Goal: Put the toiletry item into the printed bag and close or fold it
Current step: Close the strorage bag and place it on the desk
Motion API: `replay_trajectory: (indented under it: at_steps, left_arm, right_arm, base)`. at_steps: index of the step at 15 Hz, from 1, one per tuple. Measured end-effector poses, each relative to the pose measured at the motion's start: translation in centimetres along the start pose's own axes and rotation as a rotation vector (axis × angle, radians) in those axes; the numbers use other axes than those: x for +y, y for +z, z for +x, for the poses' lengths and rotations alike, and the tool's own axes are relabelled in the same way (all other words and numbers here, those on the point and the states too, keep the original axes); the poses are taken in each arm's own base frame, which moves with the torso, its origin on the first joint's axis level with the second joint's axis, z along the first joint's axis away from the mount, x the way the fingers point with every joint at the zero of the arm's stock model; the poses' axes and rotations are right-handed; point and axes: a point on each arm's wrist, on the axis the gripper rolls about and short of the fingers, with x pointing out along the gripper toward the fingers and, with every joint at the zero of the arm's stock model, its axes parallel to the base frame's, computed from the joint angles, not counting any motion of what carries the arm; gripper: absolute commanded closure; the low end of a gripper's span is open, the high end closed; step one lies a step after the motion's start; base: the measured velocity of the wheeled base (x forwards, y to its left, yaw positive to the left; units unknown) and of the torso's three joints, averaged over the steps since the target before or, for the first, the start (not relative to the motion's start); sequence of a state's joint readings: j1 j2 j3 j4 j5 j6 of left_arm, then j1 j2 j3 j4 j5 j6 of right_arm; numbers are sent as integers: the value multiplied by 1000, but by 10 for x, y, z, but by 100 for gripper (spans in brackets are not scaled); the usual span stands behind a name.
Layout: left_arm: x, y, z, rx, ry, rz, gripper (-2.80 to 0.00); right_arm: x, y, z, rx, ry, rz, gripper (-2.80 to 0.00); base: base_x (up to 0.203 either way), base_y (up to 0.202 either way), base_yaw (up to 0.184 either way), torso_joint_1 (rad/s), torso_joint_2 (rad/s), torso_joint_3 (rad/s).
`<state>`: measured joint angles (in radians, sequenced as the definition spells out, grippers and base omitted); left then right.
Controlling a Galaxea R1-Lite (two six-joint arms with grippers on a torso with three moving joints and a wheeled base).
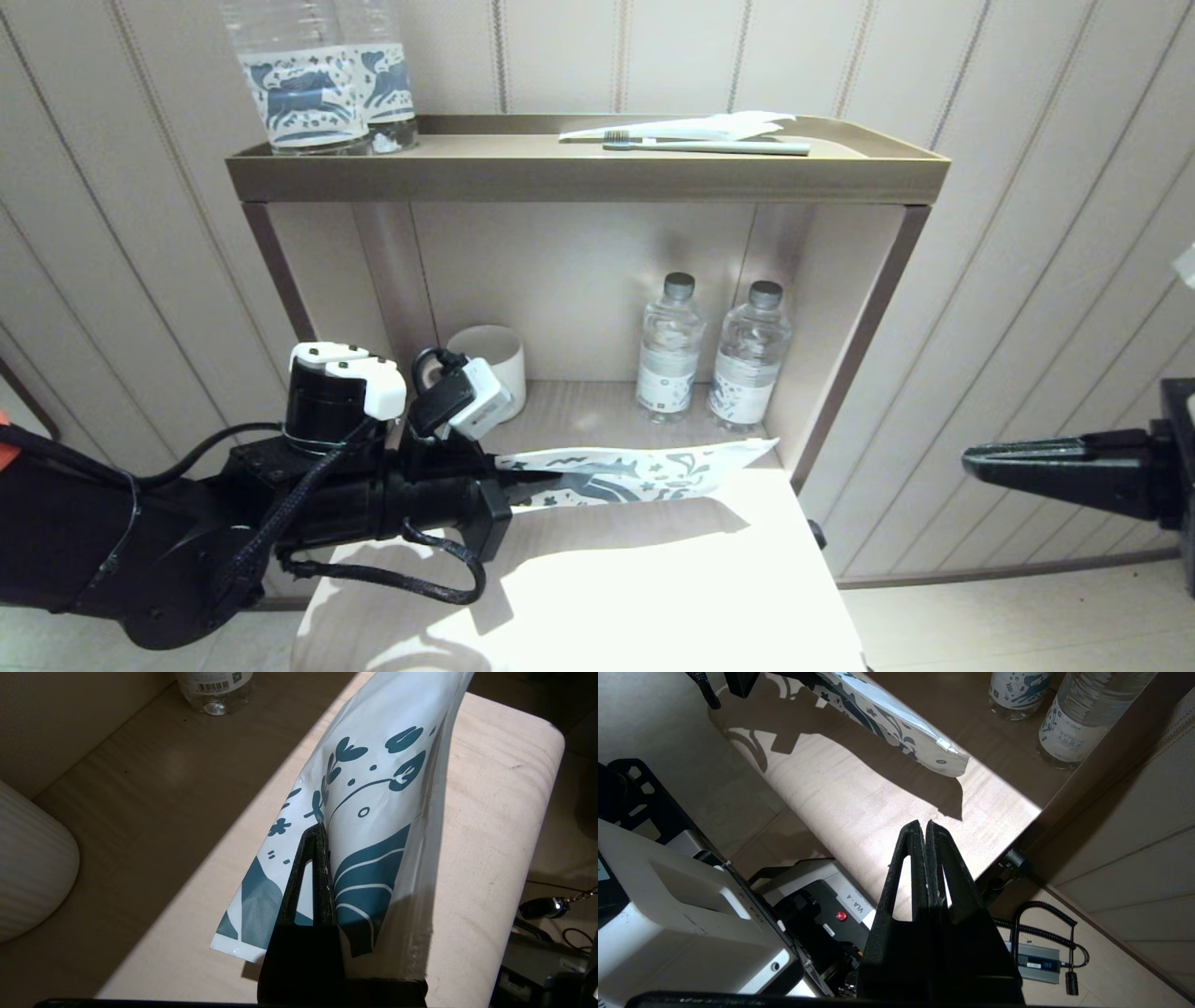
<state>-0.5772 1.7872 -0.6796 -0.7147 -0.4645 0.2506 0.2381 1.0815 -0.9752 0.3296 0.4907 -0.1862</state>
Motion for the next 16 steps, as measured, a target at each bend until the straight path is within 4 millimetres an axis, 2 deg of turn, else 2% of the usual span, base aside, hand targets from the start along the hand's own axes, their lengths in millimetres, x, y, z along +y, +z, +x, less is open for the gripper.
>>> replay_trajectory:
  at_steps: [9, 10, 11, 16]
  left_arm:
    - [1, -5, 3, 24, 33, -3, 0]
    - [2, -5, 4, 30, 41, -7, -9]
    - [2, -6, 6, 31, 54, -2, -280]
    - [3, -8, 7, 36, 61, 0, -280]
  right_arm:
    - [6, -15, -6, -53, -2, -2, 0]
    - [7, -16, -6, -52, -1, -2, 0]
    - [7, -17, -6, -51, -1, -2, 0]
    - [8, -20, -7, -51, 4, -5, 0]
  base:
    - [0, 0, 0, 0, 0, 0]
    - [0, 0, 0, 0, 0, 0]
    - [0, 0, 0, 0, 0, 0]
    - [0, 0, 0, 0, 0, 0]
